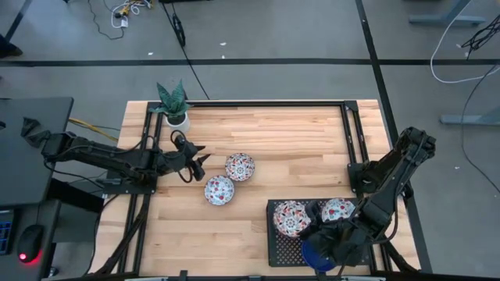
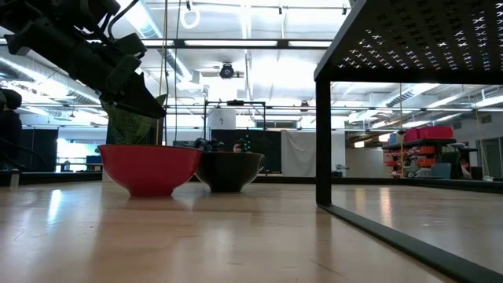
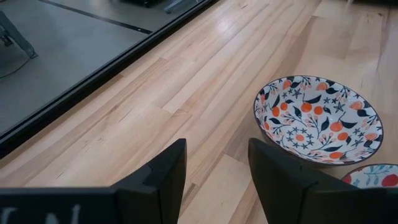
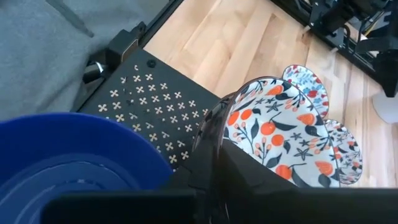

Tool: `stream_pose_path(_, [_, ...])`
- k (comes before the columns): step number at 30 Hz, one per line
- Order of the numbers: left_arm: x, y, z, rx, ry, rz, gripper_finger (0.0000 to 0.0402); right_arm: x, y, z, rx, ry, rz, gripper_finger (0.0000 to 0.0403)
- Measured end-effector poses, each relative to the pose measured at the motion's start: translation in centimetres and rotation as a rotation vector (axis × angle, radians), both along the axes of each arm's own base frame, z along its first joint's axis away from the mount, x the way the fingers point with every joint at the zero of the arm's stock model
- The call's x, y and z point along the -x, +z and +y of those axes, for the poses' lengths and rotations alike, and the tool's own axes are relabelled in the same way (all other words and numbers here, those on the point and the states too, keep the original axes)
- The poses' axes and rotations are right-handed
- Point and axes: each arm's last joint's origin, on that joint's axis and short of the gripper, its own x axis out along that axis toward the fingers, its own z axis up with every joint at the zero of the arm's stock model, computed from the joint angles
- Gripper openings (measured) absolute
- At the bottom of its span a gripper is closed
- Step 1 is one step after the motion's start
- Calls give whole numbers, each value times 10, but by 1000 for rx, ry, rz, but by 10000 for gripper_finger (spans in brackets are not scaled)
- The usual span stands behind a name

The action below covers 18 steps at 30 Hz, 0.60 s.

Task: Pick & Place Mini bowls
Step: Stack the right orange patterned bowl on top of the orange patterned bowl on the shelf

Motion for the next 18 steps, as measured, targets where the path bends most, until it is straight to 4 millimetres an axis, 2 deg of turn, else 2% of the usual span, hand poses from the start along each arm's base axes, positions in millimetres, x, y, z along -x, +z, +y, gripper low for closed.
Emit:
stream_pose_path(5, [0,0,0,0,0,0,177,-2,1,-1,-46,-42,-7,52])
stream_pose_path(13, [0,0,0,0,0,0,177,-3,3,0,-69,-47,-25,119])
stream_pose_path(18, [0,0,0,0,0,0,177,1,14,-2,-142,-5,-32,141])
